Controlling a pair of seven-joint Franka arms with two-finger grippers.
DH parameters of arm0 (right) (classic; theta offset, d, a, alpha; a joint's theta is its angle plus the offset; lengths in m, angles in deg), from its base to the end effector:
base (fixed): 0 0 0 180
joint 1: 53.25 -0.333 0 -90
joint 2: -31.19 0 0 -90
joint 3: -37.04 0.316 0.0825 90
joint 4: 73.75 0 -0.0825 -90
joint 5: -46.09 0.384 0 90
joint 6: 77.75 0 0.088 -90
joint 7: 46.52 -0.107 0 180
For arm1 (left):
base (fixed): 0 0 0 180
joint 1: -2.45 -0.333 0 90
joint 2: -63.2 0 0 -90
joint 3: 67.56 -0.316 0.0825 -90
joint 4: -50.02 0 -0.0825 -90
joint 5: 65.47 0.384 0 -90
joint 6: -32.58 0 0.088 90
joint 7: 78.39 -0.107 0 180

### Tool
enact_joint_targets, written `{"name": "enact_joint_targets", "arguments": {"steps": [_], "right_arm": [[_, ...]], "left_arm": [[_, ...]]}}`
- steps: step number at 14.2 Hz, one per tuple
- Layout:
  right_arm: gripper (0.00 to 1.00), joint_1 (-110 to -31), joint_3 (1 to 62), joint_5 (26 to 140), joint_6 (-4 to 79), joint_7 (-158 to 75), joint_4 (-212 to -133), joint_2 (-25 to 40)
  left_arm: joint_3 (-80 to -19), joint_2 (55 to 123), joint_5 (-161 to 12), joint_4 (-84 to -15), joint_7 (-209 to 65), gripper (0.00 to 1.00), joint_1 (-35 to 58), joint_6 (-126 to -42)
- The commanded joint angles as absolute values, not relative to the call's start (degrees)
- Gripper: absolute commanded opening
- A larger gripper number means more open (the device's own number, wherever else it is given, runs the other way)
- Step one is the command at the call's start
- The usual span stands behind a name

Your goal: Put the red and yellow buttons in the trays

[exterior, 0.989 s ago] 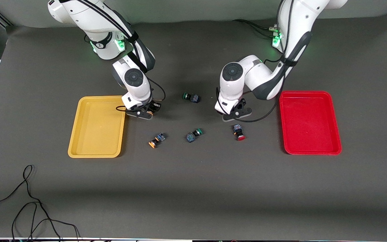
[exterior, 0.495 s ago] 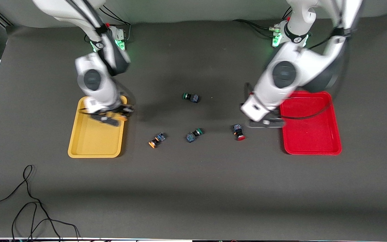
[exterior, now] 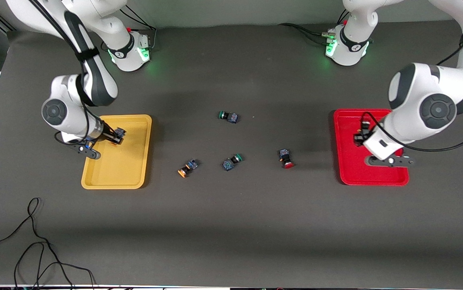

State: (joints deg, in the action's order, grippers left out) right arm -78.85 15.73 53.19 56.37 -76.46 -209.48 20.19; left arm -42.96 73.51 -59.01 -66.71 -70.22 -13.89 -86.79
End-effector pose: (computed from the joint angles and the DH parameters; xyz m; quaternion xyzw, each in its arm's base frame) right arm 0.4836 0.0344 0.2344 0.9582 -0.2673 -0.0985 0.0251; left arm 0.5624 -0.0708 0.3547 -0.9978 0.0304 0.0556 0.0182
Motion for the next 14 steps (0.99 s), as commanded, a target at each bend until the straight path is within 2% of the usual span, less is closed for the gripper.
{"name": "enact_joint_targets", "arguments": {"steps": [1, 2, 3, 4, 5, 6, 7, 8, 10, 12, 14], "right_arm": [[0.28, -78.03, 15.94, 58.74, 56.64, -76.05, -208.84, 17.56], [0.53, -77.68, 15.86, 58.75, 56.72, -76.05, -208.84, 17.22], [0.98, -77.42, 15.86, 58.75, 56.81, -75.97, -208.84, 16.78], [1.00, -77.33, 15.68, 58.75, 56.64, -75.97, -208.75, 17.12], [1.00, -77.41, 15.25, 58.75, 56.55, -76.31, -208.23, 17.65], [1.00, -77.50, 15.24, 58.75, 56.55, -76.58, -206.83, 18.09], [1.00, -77.85, 15.33, 58.75, 56.29, -76.67, -204.47, 18.09], [1.00, -77.94, 15.76, 58.75, 54.37, -76.84, -200.97, 17.92], [1.00, -78.64, 16.55, 58.84, 47.88, -77.19, -191.05, 15.99], [1.00, -78.91, 19.53, 58.92, 45.48, -80.16, -181.37, 11.35], [1.00, -78.91, 24.18, 59.10, 45.47, -88.49, -173.63, 5.90]], "left_arm": [[-42.33, 73.91, -55.29, -78.35, -71.97, 0.17, -17.57, -102.88], [-42.42, 75.66, -54.23, -81.43, -71.88, 0.17, -18.11, -109.82], [-42.77, 77.77, -53.79, -83.11, -71.88, 0.17, -18.38, -114.50], [-43.99, 79.44, -52.39, -83.48, -71.88, 0.22, -18.29, -116.29], [-44.87, 80.50, -50.29, -83.48, -71.88, 0.42, -18.29, -116.39], [-44.97, 80.78, -49.66, -83.05, -71.71, 0.80, -18.29, -116.13], [-45.23, 80.43, -49.65, -82.35, -71.62, 1.00, -18.38, -115.52], [-45.23, 79.73, -49.74, -80.77, -71.45, 1.00, -18.29, -113.43], [-44.88, 79.20, -50.00, -73.77, -71.62, 1.00, -17.68, -103.00], [-44.01, 79.54, -51.22, -65.85, -70.57, 1.00, -15.32, -93.32], [-43.83, 79.81, -55.08, -62.14, -66.63, 1.00, -11.81, -90.91]]}}
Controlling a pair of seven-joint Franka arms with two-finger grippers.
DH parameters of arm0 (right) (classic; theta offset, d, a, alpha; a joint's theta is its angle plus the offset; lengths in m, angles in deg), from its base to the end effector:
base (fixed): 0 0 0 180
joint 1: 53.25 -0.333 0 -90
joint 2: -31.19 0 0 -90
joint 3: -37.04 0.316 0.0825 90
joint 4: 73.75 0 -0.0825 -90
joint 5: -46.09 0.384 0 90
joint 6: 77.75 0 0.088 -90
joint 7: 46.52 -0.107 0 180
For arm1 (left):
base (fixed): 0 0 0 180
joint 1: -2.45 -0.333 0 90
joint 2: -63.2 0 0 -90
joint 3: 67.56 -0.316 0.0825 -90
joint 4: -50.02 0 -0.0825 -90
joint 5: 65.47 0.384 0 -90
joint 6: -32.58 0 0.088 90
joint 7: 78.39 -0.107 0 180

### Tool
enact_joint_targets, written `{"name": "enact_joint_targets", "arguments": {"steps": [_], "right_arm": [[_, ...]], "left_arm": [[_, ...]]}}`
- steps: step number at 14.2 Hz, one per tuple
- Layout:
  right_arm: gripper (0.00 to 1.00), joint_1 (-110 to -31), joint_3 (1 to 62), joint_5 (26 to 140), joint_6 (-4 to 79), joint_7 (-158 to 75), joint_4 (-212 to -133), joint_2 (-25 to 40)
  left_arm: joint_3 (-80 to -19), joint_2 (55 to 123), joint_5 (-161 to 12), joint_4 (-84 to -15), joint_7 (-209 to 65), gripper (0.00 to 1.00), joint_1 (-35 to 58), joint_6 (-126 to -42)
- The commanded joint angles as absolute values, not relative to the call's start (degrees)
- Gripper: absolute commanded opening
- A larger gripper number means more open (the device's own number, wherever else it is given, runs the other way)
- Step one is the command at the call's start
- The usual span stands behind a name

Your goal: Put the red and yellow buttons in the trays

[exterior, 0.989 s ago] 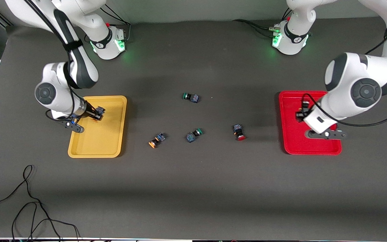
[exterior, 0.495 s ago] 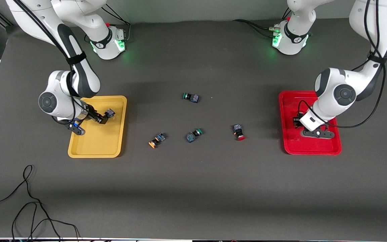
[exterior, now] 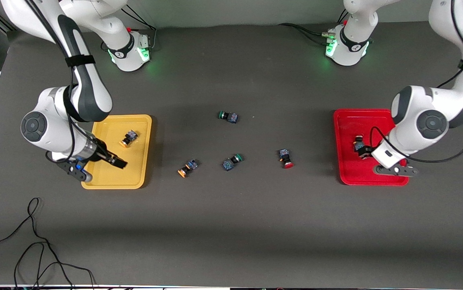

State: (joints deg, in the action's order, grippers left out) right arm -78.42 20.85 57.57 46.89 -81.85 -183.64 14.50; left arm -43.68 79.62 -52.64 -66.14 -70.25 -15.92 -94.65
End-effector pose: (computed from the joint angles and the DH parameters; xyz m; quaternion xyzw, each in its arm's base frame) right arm 0.6019 0.1109 0.3461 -0.9595 0.2786 0.0243 0.0351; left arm 0.5843 -0.0426 0.3126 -0.9982 0.0421 0.0272 0.0327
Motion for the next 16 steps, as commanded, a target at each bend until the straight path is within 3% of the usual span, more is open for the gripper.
{"name": "enact_joint_targets", "arguments": {"steps": [1, 4, 9, 12, 15, 16], "right_arm": [[1.00, -79.00, 26.73, 59.71, 45.73, -94.28, -170.64, 3.44], [1.00, -79.96, 32.11, 59.80, 47.83, -106.52, -164.38, -3.16], [1.00, -84.62, 32.20, 59.01, 55.75, -113.93, -165.16, -10.63], [1.00, -84.53, 32.20, 58.93, 56.20, -113.85, -167.35, -11.18], [1.00, -84.62, 32.12, 58.84, 55.67, -113.85, -169.29, -10.21], [1.00, -84.71, 32.12, 58.84, 55.58, -113.85, -169.55, -10.21]], "left_arm": [[-43.83, 79.81, -55.45, -61.60, -63.57, 1.00, -9.35, -90.99], [-43.83, 81.47, -55.45, -59.85, -48.82, 1.00, -0.48, -91.96], [-43.92, 90.69, -55.28, -54.57, -32.54, 1.00, 10.00, -95.28], [-44.27, 96.93, -53.70, -54.65, -25.58, 1.00, 12.29, -101.53], [-44.35, 99.84, -50.63, -54.65, -21.97, 0.99, 12.91, -102.24], [-44.36, 100.29, -50.44, -54.74, -21.88, 0.91, 13.34, -102.16]]}}
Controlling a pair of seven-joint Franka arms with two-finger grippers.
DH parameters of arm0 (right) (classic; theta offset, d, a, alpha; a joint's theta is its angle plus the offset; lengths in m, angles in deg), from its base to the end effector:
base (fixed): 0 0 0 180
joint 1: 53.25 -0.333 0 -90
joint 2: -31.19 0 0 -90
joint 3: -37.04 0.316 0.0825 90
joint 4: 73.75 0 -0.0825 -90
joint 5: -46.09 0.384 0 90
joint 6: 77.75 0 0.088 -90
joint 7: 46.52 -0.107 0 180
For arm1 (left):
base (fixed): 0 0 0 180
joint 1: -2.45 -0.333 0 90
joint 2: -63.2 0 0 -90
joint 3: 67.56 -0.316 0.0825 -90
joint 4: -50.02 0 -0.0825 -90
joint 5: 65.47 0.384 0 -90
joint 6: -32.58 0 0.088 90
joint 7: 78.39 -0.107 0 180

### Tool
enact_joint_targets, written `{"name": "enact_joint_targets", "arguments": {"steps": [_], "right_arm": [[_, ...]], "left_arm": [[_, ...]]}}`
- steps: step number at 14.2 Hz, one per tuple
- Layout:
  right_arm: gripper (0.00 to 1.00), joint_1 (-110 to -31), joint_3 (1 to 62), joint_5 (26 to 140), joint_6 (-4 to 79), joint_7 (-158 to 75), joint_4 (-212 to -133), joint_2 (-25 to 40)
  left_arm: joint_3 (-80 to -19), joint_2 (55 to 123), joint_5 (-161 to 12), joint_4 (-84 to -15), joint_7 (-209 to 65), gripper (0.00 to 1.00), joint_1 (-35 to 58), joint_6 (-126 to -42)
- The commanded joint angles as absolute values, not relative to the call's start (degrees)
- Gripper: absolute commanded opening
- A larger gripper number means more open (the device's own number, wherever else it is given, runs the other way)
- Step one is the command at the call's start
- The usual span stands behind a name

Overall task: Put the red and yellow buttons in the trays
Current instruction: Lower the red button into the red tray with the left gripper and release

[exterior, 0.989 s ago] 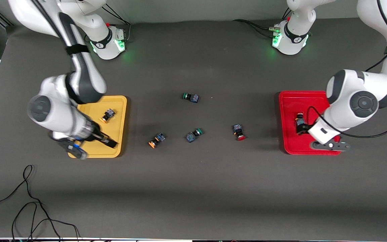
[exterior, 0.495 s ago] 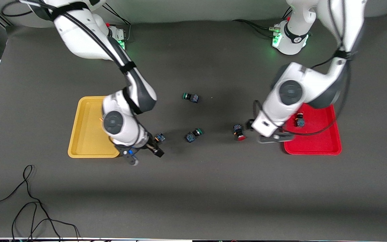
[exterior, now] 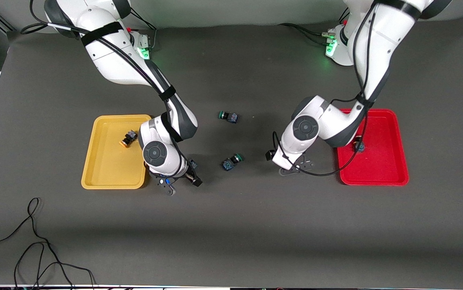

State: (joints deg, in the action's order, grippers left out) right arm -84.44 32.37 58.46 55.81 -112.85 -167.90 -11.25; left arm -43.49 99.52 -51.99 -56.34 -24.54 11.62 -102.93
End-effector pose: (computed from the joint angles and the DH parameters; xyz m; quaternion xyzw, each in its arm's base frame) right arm 0.6048 0.3125 0.1782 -0.9142 0.4015 0.0516 0.0162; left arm 0.5387 -0.3336 0.1968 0.9908 0.1250 -0.0507 0.0121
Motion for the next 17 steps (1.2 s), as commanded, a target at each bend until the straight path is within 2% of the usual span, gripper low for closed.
{"name": "enact_joint_targets", "arguments": {"steps": [1, 2, 3, 4, 5, 8, 12, 14, 17], "right_arm": [[1.00, -85.15, 32.12, 58.84, 55.32, -113.93, -169.64, -10.21], [1.00, -85.50, 31.94, 58.84, 53.75, -113.85, -169.29, -9.77], [1.00, -85.41, 31.85, 58.84, 51.39, -113.85, -168.77, -9.34], [1.00, -85.41, 31.85, 58.84, 49.54, -113.85, -168.07, -8.81], [1.00, -85.41, 31.77, 58.84, 48.30, -113.85, -168.06, -8.28], [1.00, -86.11, 31.85, 58.84, 48.11, -114.46, -168.50, -8.53], [1.00, -87.08, 31.85, 58.57, 48.81, -115.07, -169.46, -9.86], [1.00, -87.52, 31.77, 58.05, 47.68, -115.78, -170.43, -9.16], [1.00, -87.52, 31.85, 53.58, 40.84, -116.84, -169.82, -8.63]], "left_arm": [[-44.36, 100.38, -50.44, -54.74, -21.87, 0.75, 13.44, -102.16], [-44.36, 100.38, -50.44, -54.74, -21.87, 0.55, 13.44, -102.07], [-44.36, 100.38, -50.44, -54.83, -21.87, 0.41, 13.44, -101.89], [-44.36, 100.38, -50.44, -54.83, -21.87, 0.31, 13.44, -101.81], [-44.36, 100.38, -50.44, -54.83, -21.87, 0.27, 13.44, -101.46], [-44.18, 98.37, -50.44, -54.13, -22.49, 0.26, 12.83, -100.40], [-42.34, 91.43, -53.94, -48.25, -34.65, 0.25, 8.09, -85.32], [-42.42, 86.08, -58.07, -48.85, -47.91, 0.25, 3.61, -79.51], [-42.60, 78.60, -61.16, -52.96, -66.99, 0.25, -7.35, -71.24]]}}
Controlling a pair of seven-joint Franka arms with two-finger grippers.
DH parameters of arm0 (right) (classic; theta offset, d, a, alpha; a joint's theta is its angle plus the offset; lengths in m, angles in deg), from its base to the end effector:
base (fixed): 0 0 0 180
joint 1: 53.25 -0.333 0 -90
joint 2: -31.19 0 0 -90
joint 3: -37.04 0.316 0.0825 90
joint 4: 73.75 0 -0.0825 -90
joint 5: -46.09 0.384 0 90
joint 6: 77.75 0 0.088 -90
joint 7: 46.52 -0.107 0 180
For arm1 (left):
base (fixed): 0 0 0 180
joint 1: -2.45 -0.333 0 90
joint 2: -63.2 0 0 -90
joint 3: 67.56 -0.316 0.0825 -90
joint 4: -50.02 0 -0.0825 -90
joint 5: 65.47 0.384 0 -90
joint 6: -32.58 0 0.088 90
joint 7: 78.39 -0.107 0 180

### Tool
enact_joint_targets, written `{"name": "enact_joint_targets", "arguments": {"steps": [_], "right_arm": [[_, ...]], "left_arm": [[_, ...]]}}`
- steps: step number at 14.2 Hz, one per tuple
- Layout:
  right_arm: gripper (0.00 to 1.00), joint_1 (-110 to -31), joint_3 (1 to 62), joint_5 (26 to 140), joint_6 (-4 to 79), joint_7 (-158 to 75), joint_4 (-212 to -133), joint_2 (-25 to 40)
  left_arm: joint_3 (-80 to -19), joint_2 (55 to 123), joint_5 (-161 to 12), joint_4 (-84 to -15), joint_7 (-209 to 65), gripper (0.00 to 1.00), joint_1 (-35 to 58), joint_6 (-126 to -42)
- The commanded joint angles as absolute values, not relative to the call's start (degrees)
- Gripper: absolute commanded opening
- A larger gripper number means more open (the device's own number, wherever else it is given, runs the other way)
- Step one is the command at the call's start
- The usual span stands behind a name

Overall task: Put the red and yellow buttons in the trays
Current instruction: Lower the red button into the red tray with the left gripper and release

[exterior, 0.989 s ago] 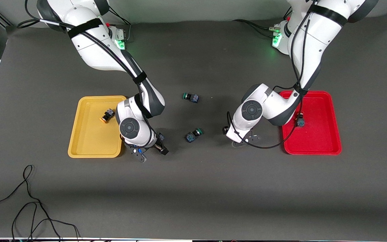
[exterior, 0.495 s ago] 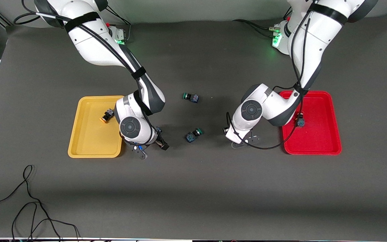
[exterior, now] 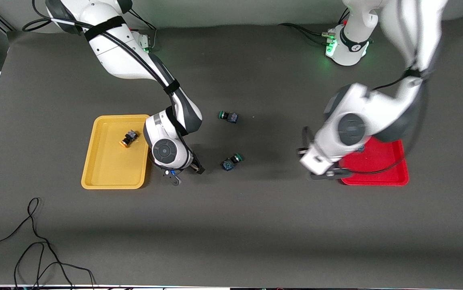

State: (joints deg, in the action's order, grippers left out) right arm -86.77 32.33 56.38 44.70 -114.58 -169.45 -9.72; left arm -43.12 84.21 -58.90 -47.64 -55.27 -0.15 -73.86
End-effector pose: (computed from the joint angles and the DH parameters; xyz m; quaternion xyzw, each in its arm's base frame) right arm 0.5662 0.3252 0.1715 0.9161 -0.3801 -0.1111 0.0629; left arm 0.5954 -0.2040 0.3810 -0.9958 0.0042 0.0908 0.0138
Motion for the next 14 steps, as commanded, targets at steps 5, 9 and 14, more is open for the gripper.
{"name": "enact_joint_targets", "arguments": {"steps": [5, 9, 14], "right_arm": [[1.00, -88.48, 32.20, 49.70, 36.16, -117.10, -169.99, -8.10], [0.98, -88.58, 32.20, 49.70, 39.58, -117.45, -169.99, -8.89], [0.15, -88.14, 32.12, 49.70, 39.76, -116.75, -169.91, -8.72]], "left_arm": [[-42.95, 76.12, -57.84, -63.77, -84.62, 0.26, -23.38, -81.63], [-43.21, 77.08, -52.75, -78.62, -84.80, 0.28, -28.03, -101.33], [-44.00, 78.67, -50.35, -80.15, -84.89, 1.00, -28.66, -101.81]]}}
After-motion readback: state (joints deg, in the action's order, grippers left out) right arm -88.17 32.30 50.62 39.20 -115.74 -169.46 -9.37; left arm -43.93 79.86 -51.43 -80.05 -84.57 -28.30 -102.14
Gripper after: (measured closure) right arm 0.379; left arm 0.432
